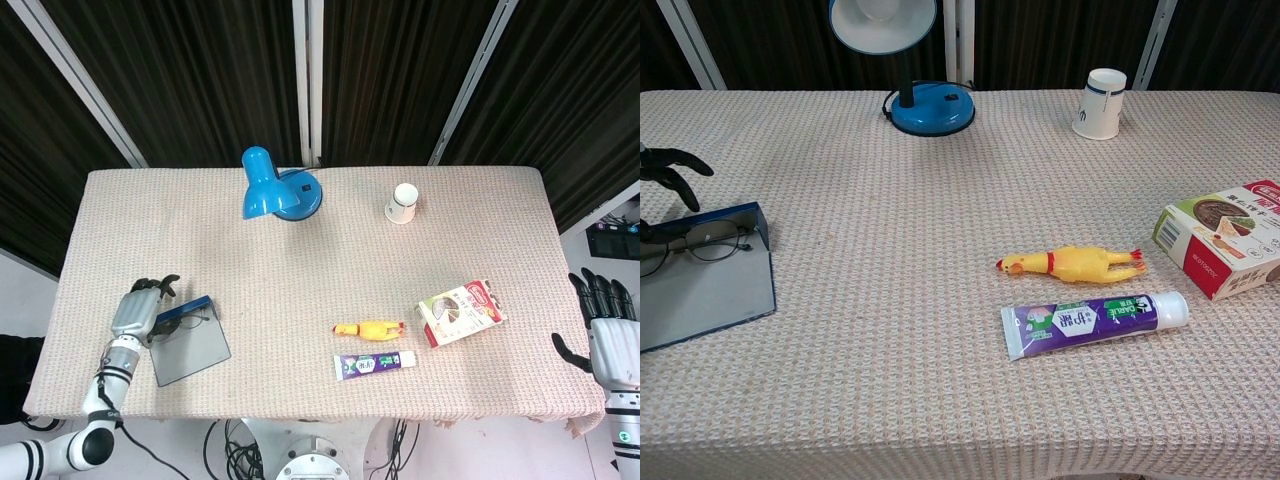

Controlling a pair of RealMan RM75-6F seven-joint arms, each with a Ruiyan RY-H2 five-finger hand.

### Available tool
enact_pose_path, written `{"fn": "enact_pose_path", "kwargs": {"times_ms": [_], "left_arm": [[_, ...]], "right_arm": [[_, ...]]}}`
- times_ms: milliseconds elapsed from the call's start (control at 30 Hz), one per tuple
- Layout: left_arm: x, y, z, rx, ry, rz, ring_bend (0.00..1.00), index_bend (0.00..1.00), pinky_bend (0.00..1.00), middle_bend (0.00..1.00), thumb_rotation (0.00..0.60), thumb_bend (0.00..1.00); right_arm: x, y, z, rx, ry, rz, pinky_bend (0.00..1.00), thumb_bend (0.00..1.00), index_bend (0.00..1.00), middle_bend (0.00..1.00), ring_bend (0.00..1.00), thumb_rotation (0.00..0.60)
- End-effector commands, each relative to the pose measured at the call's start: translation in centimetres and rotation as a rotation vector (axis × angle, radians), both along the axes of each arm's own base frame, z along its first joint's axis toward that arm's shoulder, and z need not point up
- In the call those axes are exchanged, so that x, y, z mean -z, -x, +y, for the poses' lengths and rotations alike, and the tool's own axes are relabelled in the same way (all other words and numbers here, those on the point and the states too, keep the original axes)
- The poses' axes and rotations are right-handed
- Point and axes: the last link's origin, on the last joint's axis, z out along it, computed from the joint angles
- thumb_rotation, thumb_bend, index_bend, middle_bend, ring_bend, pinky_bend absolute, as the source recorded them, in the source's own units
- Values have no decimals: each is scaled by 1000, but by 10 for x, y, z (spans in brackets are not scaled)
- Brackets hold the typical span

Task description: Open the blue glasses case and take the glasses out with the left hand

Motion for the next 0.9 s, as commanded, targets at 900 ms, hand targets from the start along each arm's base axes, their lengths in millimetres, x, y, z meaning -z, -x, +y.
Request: {"fn": "enact_pose_path", "kwargs": {"times_ms": [900], "left_arm": [[4,1,1,3,19,-22,154,180,92,456,600,384]], "right_arm": [[2,4,0,12,-8,-3,0,218,0,1,0,600]]}}
